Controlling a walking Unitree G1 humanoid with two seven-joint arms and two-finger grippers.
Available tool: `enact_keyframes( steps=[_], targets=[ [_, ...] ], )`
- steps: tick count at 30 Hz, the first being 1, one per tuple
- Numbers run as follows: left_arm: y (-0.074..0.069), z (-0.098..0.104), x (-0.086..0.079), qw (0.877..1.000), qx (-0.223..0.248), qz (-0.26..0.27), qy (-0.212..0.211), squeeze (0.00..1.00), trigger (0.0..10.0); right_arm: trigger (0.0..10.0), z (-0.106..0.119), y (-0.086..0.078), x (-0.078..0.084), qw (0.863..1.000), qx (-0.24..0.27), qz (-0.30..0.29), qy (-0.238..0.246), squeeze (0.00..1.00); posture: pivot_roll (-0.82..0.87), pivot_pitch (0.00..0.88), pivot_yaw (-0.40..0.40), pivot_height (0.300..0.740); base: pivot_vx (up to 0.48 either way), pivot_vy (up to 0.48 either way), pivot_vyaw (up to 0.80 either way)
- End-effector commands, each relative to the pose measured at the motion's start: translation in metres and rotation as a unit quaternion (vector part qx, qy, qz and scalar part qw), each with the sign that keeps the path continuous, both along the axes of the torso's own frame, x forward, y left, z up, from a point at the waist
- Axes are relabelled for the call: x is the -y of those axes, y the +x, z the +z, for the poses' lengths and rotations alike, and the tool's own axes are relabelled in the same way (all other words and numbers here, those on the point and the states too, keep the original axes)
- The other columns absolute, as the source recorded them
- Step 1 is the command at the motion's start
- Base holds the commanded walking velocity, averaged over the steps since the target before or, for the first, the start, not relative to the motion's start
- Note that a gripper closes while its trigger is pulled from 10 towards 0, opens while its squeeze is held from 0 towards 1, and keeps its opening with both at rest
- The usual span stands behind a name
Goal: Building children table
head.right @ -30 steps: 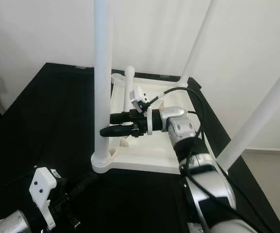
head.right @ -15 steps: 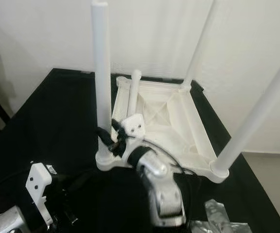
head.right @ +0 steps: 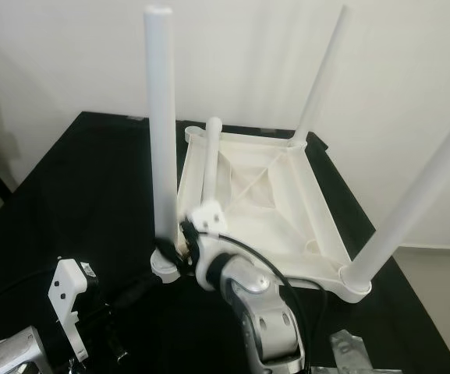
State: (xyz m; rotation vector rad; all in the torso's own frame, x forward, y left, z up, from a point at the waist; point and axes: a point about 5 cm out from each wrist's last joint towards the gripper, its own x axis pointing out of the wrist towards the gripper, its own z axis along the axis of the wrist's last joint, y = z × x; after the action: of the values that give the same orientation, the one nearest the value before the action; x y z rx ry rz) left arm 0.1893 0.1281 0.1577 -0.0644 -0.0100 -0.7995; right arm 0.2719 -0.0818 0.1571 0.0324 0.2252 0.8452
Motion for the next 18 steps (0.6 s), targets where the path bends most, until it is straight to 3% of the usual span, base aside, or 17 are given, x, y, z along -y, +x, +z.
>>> enact_keyframes(
  steps=[1,5,6,7,11,13,14,16,18],
  targets=[
    [0.000,-0.003,0.003,1.000,-0.012,-0.007,-0.005,0.00,10.0,10.0,0.017,0.003,-0.002,0.996,0.042,0.063,0.035,1.00,0.08,0.062,-0.091,0.740,0.000,0.000,0.00],
    [0.000,-0.003,0.004,1.000,-0.015,-0.009,-0.006,0.00,10.0,10.0,0.022,0.013,0.008,0.991,0.067,0.116,0.017,1.00,0.09,0.059,-0.094,0.740,0.000,0.000,0.00],
    [0.000,-0.003,0.005,1.000,-0.015,-0.008,-0.006,0.00,10.0,10.0,0.025,0.016,0.012,0.987,0.074,0.139,0.011,0.66,0.09,0.056,-0.097,0.740,0.000,0.000,0.00],
    [0.001,-0.004,0.006,1.000,-0.015,-0.008,-0.006,0.00,10.0,10.0,0.029,0.020,0.014,0.983,0.076,0.167,0.012,0.00,0.09,0.052,-0.098,0.740,0.000,0.000,0.00],
    [0.001,-0.004,0.007,1.000,-0.015,-0.006,-0.007,0.00,10.0,10.0,0.035,0.028,0.018,0.973,0.079,0.218,0.010,0.00,0.10,0.045,-0.103,0.740,0.000,0.000,0.00],
    [0.000,-0.006,0.008,1.000,-0.015,-0.005,-0.007,0.00,10.0,10.0,0.042,0.040,0.021,0.960,0.081,0.269,0.003,0.00,0.11,0.041,-0.105,0.740,0.000,0.000,0.00],
    [0.000,-0.006,0.008,1.000,-0.015,-0.005,-0.007,0.00,10.0,10.0,0.042,0.040,0.021,0.960,0.081,0.269,0.003,0.00,0.11,0.041,-0.105,0.740,0.000,0.000,0.00],
    [-0.001,-0.007,0.008,1.000,-0.015,-0.003,-0.008,0.00,10.0,10.0,0.053,0.059,0.021,0.953,0.087,0.291,-0.002,0.00,0.12,0.035,-0.110,0.740,0.000,0.000,0.00],
    [-0.001,-0.007,0.008,1.000,-0.015,-0.003,-0.008,0.00,10.0,10.0,0.053,0.059,0.021,0.953,0.087,0.291,-0.002,0.00,0.12,0.035,-0.110,0.740,0.000,0.000,0.00]
  ],
)
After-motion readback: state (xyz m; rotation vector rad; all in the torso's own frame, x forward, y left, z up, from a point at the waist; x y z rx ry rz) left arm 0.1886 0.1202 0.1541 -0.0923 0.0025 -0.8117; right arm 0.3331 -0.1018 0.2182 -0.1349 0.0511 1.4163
